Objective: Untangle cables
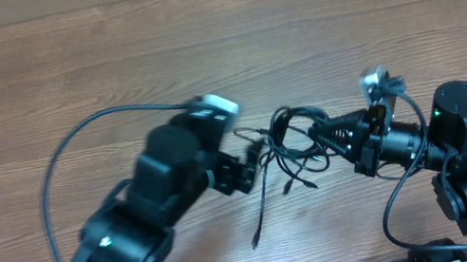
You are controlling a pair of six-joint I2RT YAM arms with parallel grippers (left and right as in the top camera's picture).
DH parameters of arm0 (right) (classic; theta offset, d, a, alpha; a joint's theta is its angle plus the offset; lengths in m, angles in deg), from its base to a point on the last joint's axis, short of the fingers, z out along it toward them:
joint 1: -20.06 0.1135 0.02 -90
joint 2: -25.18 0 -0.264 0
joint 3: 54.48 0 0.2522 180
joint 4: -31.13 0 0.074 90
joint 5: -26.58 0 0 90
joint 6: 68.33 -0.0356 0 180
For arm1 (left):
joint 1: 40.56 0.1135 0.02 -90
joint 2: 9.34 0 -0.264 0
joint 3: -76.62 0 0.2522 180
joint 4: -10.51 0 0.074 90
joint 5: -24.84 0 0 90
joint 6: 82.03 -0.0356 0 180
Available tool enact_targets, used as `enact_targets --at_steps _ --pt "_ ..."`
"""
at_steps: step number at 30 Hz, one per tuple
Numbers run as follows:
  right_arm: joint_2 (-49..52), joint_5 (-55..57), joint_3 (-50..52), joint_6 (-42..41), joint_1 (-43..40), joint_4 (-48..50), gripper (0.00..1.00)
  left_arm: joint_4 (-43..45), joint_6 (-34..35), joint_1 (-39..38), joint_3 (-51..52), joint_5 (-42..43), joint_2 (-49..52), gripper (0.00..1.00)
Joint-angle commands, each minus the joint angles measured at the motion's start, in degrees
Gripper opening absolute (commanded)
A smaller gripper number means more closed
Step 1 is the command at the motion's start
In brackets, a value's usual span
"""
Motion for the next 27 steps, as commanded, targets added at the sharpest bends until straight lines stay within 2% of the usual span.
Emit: enact_targets --at_steps 1,7,8,9,11,13,15,16,18,20,21,22,23,26,27 --pt "-0.42 -0.13 -1.14 -12.15 -0.13 3.65 0.04 -1.05 11.41 5.44 -1.31 5.97 -2.16 0.95" --pt "-0.42 -2.45 -1.14 -12.72 -0.13 5.27 0.04 -1.14 11.39 6.21 -1.29 19.3 -0.42 0.8" --pt "-0.42 -2.43 -1.14 -12.94 -0.13 5.64 0.04 -0.92 11.41 6.21 -1.29 20.94 -0.15 0.75" --pt "-0.42 -2.43 -1.14 -13.14 -0.13 6.38 0.04 -0.37 11.43 6.21 -1.29 25.62 0.35 0.65" --pt "-0.42 -2.43 -1.14 -13.11 -0.13 7.32 0.04 0.07 12.76 6.21 -1.29 31.12 0.66 0.56" --pt "-0.42 -1.99 -1.14 -13.09 -0.13 7.67 0.04 0.83 17.16 6.21 -1.29 36.65 0.66 0.56" --pt "-0.37 -1.99 -1.14 -13.09 -0.13 7.74 0.04 1.75 20.48 6.21 -1.29 40.17 0.66 0.64" --pt "-0.35 -1.99 -1.14 -13.11 -0.13 8.04 0.04 1.97 21.2 6.21 -1.29 40.35 0.66 0.77" --pt "-0.35 -2.01 -1.14 -13.16 -0.13 8.52 0.04 2.23 23.17 6.21 -1.29 40.33 0.66 0.95" --pt "-0.35 -2.01 -1.14 -14.67 -0.13 9.44 0.04 2.6 24.61 6.21 -1.29 40.33 0.66 0.98" --pt "-0.35 -2.01 -1.14 -15.43 -0.13 10.19 0.04 2.8 25.97 6.21 -1.29 39.82 0.68 0.95" --pt "-0.35 -2.01 -1.14 -15.69 -0.13 10.36 0.04 2.75 29.07 6.19 -1.27 38.05 1.03 0.84" --pt "-0.35 -2.01 -1.14 -15.89 -0.13 10.38 0.04 3.02 33.31 6.16 -1.27 36.57 1.99 0.82" --pt "-0.35 -2.01 -1.14 -15.87 -0.13 11.04 0.04 6.29 37.81 6.16 -1.27 36.26 4.52 0.68" --pt "-0.35 -2.01 -1.14 -15.87 -0.13 11.1 0.04 7.37 37.99 6.16 -1.27 36.13 5.33 0.6"
